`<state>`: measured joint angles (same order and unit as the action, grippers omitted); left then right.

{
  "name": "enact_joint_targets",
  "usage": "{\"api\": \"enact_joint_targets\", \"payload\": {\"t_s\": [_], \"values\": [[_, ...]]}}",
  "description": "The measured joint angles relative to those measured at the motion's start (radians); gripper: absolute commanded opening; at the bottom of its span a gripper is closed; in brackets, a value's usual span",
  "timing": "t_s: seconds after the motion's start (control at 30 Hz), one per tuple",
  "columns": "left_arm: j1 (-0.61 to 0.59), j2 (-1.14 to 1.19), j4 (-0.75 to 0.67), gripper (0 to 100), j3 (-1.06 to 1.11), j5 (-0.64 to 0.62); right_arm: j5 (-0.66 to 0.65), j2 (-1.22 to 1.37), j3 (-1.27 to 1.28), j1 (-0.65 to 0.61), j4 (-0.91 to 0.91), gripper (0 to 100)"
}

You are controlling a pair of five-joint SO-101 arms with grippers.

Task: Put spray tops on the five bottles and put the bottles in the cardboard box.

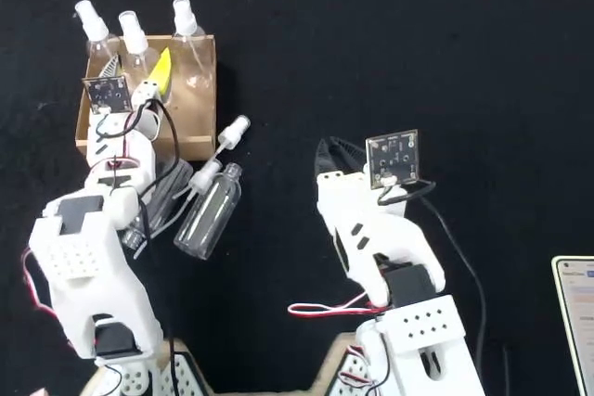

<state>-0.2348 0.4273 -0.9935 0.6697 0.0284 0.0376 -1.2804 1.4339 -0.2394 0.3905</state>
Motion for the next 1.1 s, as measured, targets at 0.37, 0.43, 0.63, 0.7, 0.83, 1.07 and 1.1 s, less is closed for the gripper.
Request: {"api": "enact_joint_targets", "payload": {"t_s": [0.37, 0.43, 0.63, 0.7, 0.83, 1.07, 1.1], "values": [[0.0, -0.126, 0.129, 29, 0.08, 0.0, 0.0, 0.0, 0.0, 0.0, 0.0, 3.4], [0.0, -0.126, 0.13, 29, 0.08, 0.0, 0.0, 0.0, 0.0, 0.0, 0.0, 3.4], [0.0, -0.126, 0.13, 29, 0.08, 0.0, 0.0, 0.0, 0.0, 0.0, 0.0, 3.4], [0.0, -0.126, 0.13, 29, 0.08, 0.0, 0.0, 0.0, 0.0, 0.0, 0.0, 3.4], [-0.003, -0.126, 0.13, 29, 0.089, 0.0, 0.0, 0.0, 0.0, 0.0, 0.0, 3.4], [-0.006, -0.216, 0.13, 29, 0.155, 0.0, 0.0, 0.0, 0.0, 0.0, 0.0, 3.4], [-0.006, -0.25, 0.135, 29, 0.183, 0.0, 0.0, 0.0, 0.0, 0.0, 0.0, 3.4]]}}
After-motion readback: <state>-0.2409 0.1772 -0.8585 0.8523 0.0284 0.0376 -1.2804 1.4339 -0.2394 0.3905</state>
